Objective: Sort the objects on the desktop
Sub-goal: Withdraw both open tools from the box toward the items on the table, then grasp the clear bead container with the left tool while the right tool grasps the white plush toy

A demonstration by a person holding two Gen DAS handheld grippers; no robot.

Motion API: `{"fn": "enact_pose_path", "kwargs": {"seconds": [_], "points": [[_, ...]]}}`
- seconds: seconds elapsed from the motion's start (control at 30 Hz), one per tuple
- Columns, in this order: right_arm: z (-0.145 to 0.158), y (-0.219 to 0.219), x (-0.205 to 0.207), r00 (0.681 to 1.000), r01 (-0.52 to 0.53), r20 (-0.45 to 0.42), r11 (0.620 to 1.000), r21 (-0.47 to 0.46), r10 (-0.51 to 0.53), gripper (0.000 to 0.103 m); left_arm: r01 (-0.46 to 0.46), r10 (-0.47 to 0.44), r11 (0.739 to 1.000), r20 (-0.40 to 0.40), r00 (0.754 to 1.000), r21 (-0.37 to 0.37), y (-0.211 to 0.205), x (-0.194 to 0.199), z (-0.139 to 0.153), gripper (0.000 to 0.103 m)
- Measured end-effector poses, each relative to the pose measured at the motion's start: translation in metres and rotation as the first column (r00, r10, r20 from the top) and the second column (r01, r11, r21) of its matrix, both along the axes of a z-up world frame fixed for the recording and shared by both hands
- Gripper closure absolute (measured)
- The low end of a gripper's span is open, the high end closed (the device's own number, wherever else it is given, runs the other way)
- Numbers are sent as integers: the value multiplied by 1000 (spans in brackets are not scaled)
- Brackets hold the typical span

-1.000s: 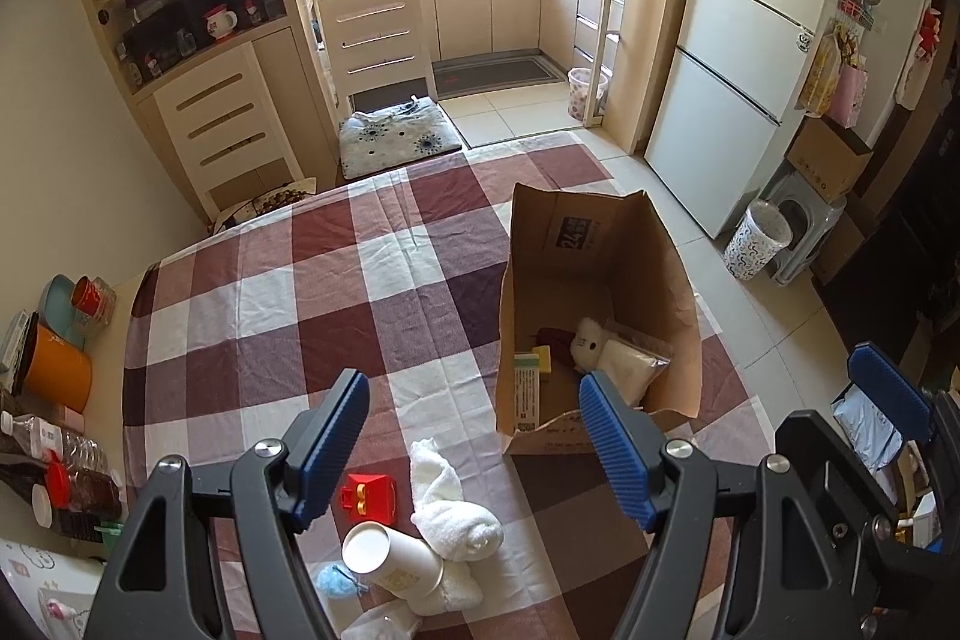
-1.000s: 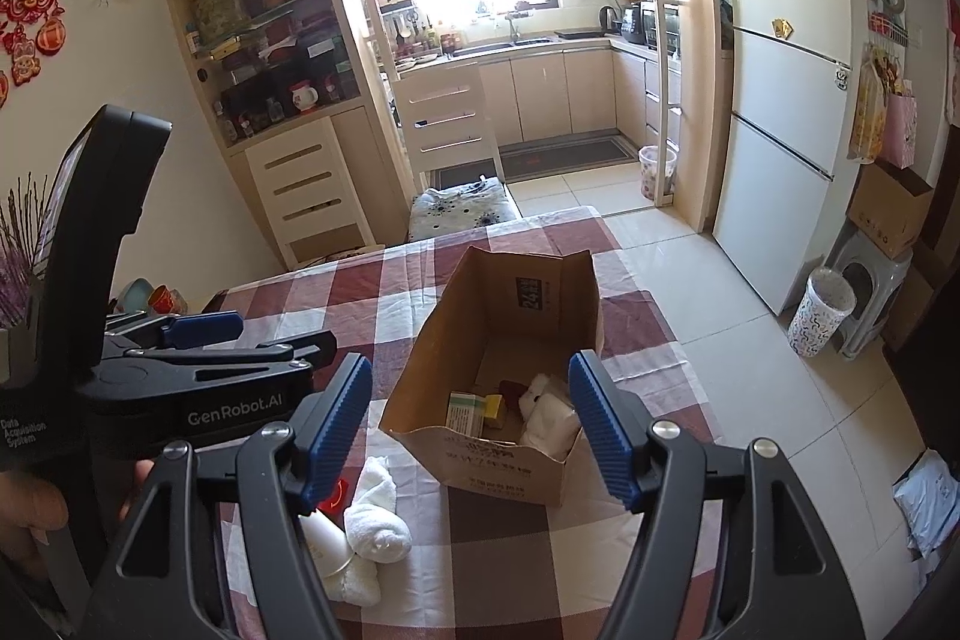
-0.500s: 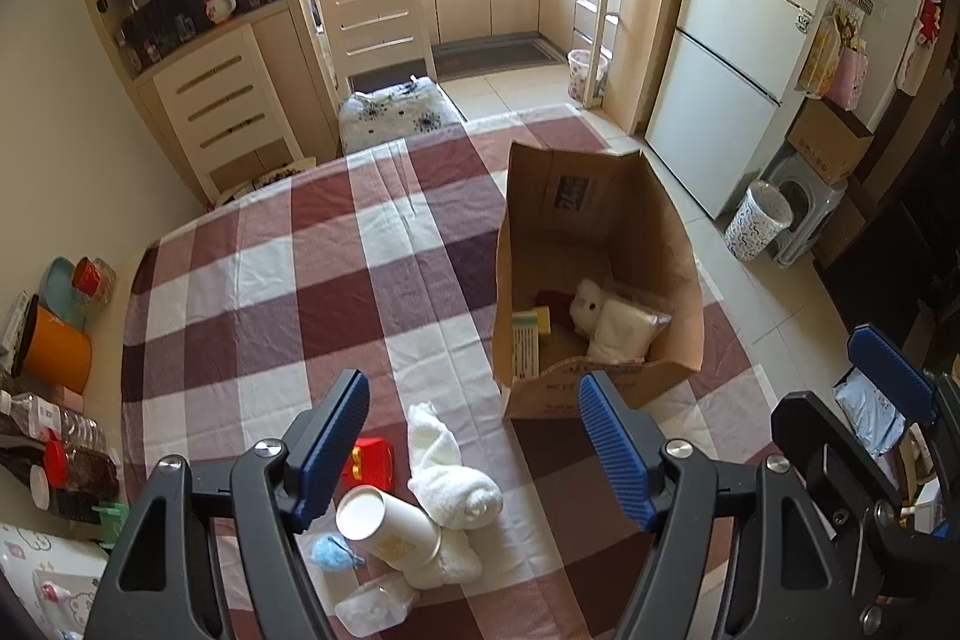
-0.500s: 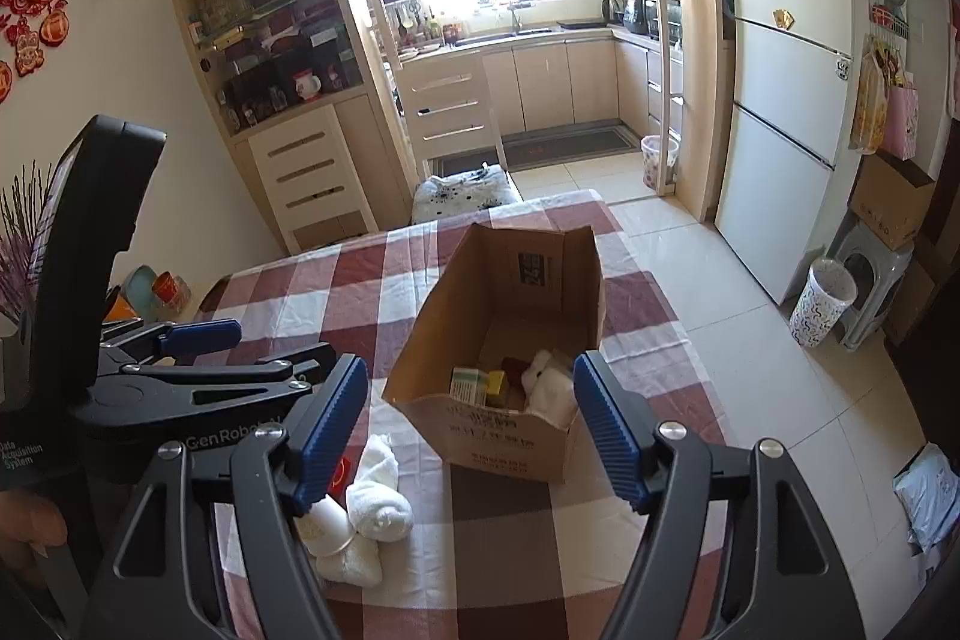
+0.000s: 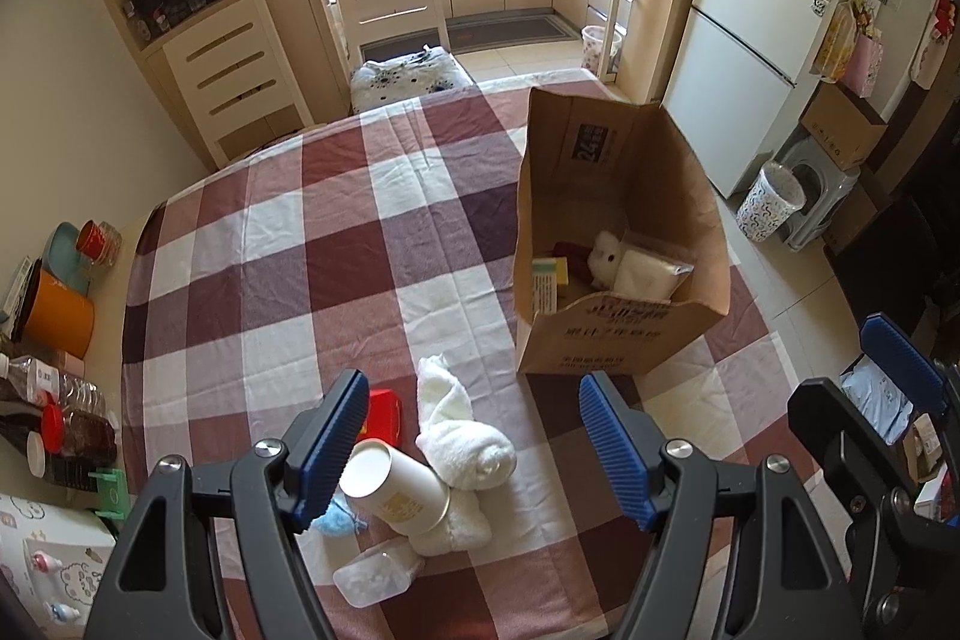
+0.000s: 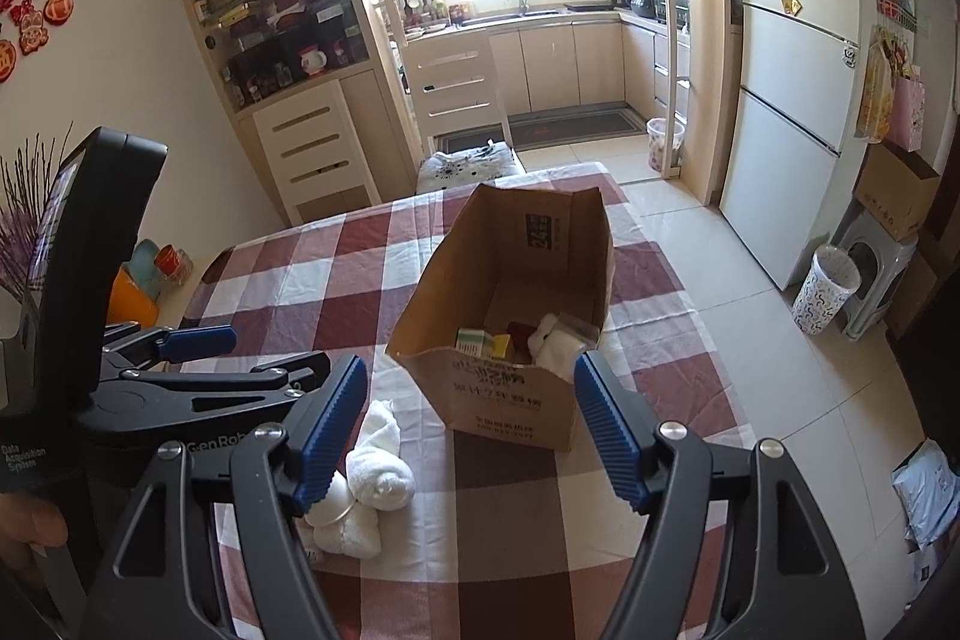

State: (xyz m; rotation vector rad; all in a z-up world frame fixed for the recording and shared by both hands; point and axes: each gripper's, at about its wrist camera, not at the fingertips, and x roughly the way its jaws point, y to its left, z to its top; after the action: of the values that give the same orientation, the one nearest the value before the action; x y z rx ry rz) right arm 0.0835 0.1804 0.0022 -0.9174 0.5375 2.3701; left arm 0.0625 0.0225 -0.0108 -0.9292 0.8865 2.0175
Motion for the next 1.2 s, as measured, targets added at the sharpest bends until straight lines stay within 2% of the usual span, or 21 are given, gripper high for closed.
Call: {"fn": "enact_pose_path", "kwargs": {"seconds": [0.47,0.6,0.93,1.2], "points": [[-17,-13,-1,999,-22,25,1000,-13,22,30,-31,31,999,10,999,-34,-18,-3,-18,28],[-24,-17,-4,999,-32,33,999,-19,33,30,-68,70,996,33,997,-52,-26,-8,-26,28],[-50,-32,-19,993,-80,84,996,-35,82,29,-145,153,984,73,986,-101,-56,-29,-54,28],[-76,-50,-30,982,-142,120,990,-22,143,28,-183,191,980,108,976,-76,-100,-50,-72,28]]}}
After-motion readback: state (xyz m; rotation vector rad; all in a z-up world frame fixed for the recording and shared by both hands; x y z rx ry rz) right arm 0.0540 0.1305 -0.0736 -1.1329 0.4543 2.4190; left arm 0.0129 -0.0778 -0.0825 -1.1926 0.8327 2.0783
